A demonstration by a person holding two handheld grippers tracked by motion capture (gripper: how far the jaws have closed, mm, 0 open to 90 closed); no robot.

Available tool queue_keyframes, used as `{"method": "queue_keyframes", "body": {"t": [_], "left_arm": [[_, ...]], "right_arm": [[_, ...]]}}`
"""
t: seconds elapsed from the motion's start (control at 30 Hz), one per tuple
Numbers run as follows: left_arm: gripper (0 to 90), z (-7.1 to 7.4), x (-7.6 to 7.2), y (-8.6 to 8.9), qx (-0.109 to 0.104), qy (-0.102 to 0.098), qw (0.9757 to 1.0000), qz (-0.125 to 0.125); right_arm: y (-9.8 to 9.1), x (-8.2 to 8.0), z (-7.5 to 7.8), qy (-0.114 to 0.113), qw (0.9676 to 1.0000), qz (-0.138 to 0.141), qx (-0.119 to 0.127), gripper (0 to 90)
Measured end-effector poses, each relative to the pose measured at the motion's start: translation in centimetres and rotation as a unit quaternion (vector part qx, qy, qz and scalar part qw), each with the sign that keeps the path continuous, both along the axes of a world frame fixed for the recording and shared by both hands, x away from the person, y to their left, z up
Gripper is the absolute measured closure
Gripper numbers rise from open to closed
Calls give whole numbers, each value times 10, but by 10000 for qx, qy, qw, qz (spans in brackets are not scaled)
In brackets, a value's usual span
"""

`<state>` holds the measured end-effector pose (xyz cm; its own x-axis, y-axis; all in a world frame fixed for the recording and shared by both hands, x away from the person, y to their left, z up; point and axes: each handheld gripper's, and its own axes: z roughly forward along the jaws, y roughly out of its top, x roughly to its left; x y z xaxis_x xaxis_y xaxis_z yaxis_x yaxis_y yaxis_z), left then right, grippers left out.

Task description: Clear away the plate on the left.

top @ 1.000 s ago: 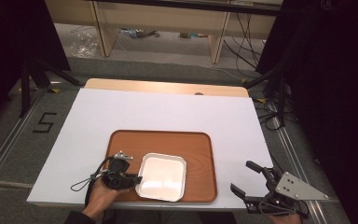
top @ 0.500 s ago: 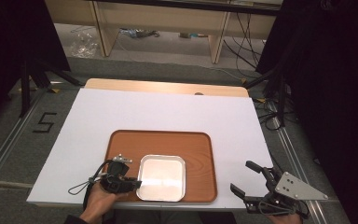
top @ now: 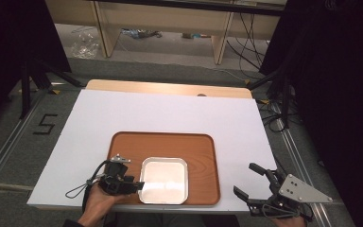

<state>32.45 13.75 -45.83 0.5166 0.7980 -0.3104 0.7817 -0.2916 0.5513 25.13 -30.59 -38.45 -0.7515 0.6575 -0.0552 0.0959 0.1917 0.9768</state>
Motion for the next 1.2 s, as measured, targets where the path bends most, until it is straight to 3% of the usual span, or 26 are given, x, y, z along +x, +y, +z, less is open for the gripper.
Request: {"method": "queue_keyframes", "body": {"t": [0.3, 0.33, 0.43, 0.57, 0.6, 0.67, 0.77, 0.8, 0.83, 0.87, 0.9, 0.93, 0.97, 1.0, 1.1, 1.13, 1.17, 1.2], "left_arm": [[363, 10, 0, 11, -167, -359, 9988, 277], [354, 12, 0, 14, -256, -451, 9977, 443], [342, 15, 0, 18, -268, -520, 9975, 385], [299, 22, -2, 21, -348, -827, 9948, 480], [294, 22, -2, 21, -348, -827, 9948, 480], [284, 26, -4, 22, -427, -1052, 9917, 606], [276, 29, -6, 23, -435, -1183, 9900, 630], [272, 32, -7, 23, -507, -1352, 9868, 731], [271, 32, -7, 23, -507, -1352, 9868, 731], [270, 34, -9, 24, -518, -1489, 9846, 754], [266, 34, -9, 24, -518, -1489, 9846, 754], [260, 36, -11, 25, -570, -1619, 9821, 779], [257, 36, -11, 25, -570, -1619, 9821, 779], [253, 38, -13, 26, -606, -1700, 9799, 848], [251, 41, -14, 27, -648, -1811, 9781, 792], [250, 44, -17, 29, -647, -1965, 9758, 707], [247, 44, -17, 29, -647, -1965, 9758, 707], [247, 45, -18, 28, -667, -2018, 9742, 753]], "right_arm": [[0, 0, 0, -2, 10000, 44, -7, 166], [0, 0, 0, 1, 10000, 44, -7, 166], [0, 0, 0, 2, 10000, 45, -4, 166], [0, 1, 0, -4, 10000, 55, -18, 166], [0, 1, 0, -4, 10000, 55, -18, 166], [0, 0, 1, 43, 9999, 62, -78, 166], [0, 0, 0, 31, 10000, 64, -68, 166], [0, 0, 1, 42, 9999, 63, -77, 166], [0, 0, 1, 42, 9999, 63, -77, 166], [0, 0, 1, 47, 9999, 61, -77, 166], [0, 0, 1, 47, 9999, 61, -77, 166], [0, 0, 0, 13, 10000, 60, -40, 166], [0, 0, 1, 45, 9999, 58, -81, 166], [0, 0, 0, 31, 10000, 63, -65, 166], [0, 0, 0, 14, 10000, 62, -39, 166], [0, 0, 0, 35, 10000, 53, -69, 166], [0, 0, 0, 33, 10000, 63, -53, 166], [0, 0, 0, 33, 10000, 63, -53, 166]]}}
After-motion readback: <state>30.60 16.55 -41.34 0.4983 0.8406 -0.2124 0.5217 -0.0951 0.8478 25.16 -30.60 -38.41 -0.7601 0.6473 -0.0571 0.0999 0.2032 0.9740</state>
